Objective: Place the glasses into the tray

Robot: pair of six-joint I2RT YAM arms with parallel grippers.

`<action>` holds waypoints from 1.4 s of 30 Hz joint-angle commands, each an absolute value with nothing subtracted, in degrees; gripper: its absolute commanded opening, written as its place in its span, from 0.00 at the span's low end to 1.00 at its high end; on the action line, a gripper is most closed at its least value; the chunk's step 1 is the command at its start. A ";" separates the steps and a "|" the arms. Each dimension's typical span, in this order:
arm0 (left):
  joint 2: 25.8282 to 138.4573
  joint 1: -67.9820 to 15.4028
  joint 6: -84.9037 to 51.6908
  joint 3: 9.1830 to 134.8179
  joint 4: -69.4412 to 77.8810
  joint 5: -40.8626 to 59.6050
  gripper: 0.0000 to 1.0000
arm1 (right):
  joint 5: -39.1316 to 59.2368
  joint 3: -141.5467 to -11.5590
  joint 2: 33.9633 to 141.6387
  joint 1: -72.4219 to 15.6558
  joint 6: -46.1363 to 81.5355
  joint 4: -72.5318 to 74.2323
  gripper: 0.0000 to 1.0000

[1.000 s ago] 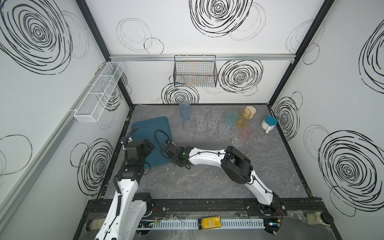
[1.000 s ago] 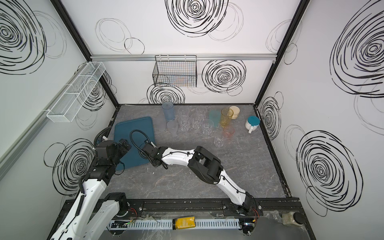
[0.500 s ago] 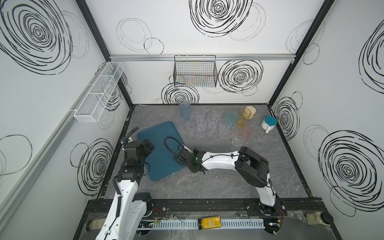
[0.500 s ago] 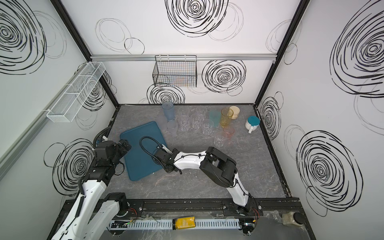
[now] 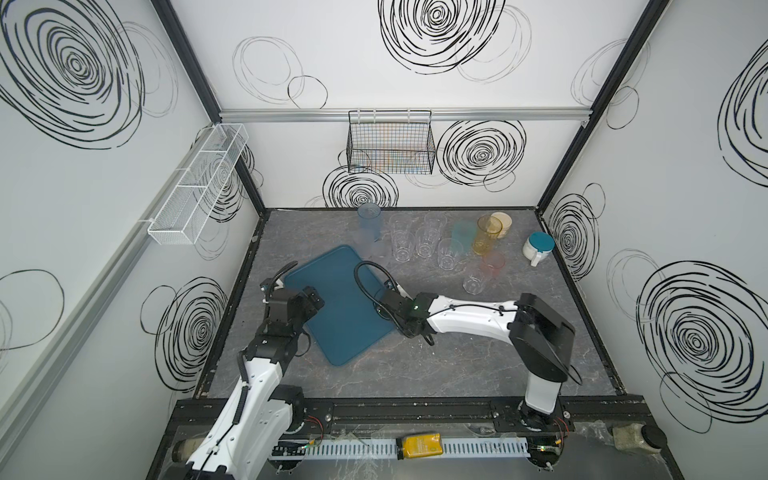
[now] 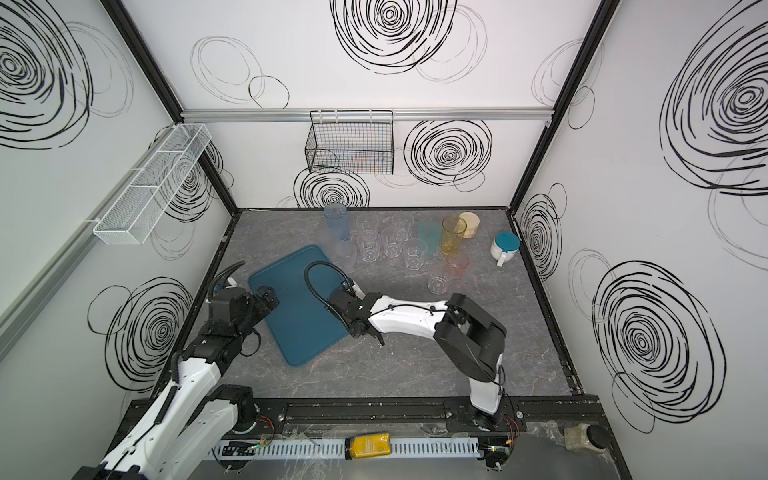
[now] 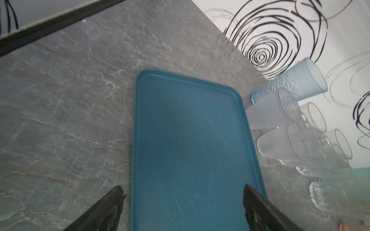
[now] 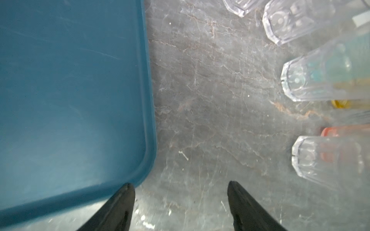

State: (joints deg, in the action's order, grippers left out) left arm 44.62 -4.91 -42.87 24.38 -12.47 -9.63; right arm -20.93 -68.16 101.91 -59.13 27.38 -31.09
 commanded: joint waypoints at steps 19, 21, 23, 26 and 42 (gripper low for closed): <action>47.35 -16.17 -48.05 20.95 -5.58 -18.60 0.96 | -0.66 -57.59 97.91 -52.85 48.54 -13.87 0.56; 46.95 -16.17 -48.34 20.81 -5.58 -18.80 0.96 | -1.58 -57.82 99.01 -52.28 47.63 -13.33 0.51; 46.84 -16.17 -48.60 20.76 -5.62 -18.51 0.96 | -1.76 -58.08 99.96 -51.77 46.60 -12.39 0.46; 47.52 -16.17 -48.87 21.18 -5.69 -18.56 0.96 | -1.45 -59.46 102.20 -51.30 44.70 -12.14 0.39; 46.19 -15.66 -48.43 23.58 -8.80 -19.33 0.96 | -6.53 -65.42 108.14 -51.38 23.47 -20.41 0.11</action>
State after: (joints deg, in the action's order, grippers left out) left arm 47.51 -15.97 -47.86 21.45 -7.79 -17.47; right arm -2.44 -64.73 108.29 -51.35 30.48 -14.83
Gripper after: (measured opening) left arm 0.960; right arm 0.120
